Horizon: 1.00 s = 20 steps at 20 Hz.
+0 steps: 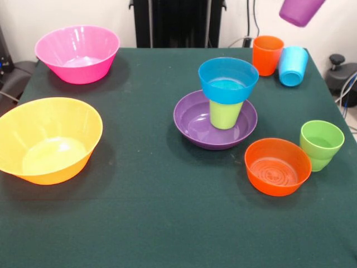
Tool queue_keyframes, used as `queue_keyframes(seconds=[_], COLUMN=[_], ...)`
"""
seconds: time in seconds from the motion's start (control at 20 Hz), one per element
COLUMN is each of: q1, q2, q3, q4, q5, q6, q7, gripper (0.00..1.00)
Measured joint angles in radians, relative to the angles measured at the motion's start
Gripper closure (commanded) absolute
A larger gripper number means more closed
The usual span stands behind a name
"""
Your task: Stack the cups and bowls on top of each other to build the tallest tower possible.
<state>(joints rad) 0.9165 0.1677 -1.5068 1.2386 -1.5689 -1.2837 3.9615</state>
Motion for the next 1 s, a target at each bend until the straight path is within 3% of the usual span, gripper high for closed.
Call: queue_keyframes(seconds=[0.55, 1.0], q1=[-0.136, -0.303], q2=[-0.134, -0.294], q3=[-0.035, -0.04], q4=[0.034, 0.037], q5=[-0.061, -0.064], q6=[0.0, 0.0], q7=[0.0, -0.012], gripper=[1.0, 1.0])
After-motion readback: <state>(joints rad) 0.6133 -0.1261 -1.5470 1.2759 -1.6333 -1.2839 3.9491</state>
